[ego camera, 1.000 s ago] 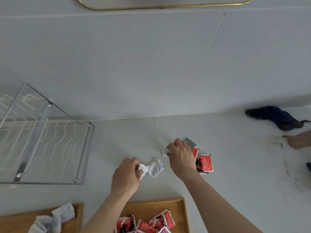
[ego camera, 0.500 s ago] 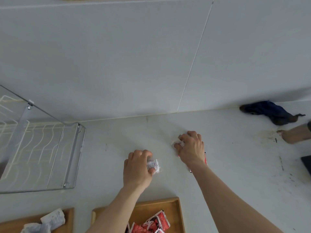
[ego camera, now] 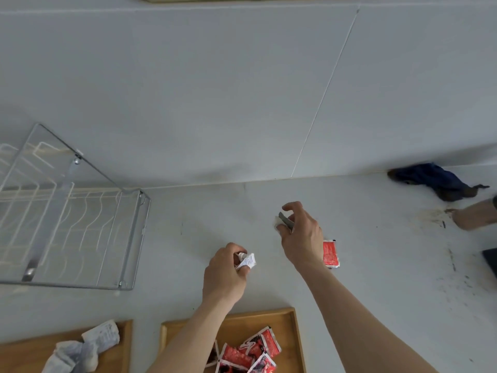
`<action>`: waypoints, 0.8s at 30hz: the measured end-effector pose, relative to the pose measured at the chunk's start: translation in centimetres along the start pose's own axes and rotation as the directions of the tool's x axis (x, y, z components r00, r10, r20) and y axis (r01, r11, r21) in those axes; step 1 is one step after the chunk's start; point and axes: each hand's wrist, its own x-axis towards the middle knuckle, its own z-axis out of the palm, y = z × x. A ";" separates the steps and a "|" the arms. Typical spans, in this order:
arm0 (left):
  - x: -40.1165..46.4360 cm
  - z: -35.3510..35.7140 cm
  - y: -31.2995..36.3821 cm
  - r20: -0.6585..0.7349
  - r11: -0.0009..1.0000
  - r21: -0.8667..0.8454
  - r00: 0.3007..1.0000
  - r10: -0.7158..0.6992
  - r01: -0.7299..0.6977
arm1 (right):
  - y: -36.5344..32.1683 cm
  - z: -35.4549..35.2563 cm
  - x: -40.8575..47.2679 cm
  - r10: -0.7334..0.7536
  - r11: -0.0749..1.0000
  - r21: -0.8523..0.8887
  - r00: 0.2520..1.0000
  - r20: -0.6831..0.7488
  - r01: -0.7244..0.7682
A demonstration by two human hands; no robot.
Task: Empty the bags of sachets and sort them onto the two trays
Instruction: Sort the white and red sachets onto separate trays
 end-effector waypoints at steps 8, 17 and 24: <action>-3.5 -7.1 -5.2 0.002 0.955 -0.287 0.997 -0.074 0.072 | -5.5 2.3 -6.1 0.105 0.978 0.148 0.961 0.256 -0.146; -10.4 -16.1 -17.4 -0.091 0.889 -0.424 0.969 -0.228 0.170 | -13.7 10.0 -16.6 0.070 0.975 0.162 0.901 0.428 -0.152; -14.4 -21.1 -27.3 -0.083 0.834 -0.496 0.943 -0.323 0.242 | -20.0 16.2 -24.0 0.086 0.959 0.189 0.856 0.510 -0.209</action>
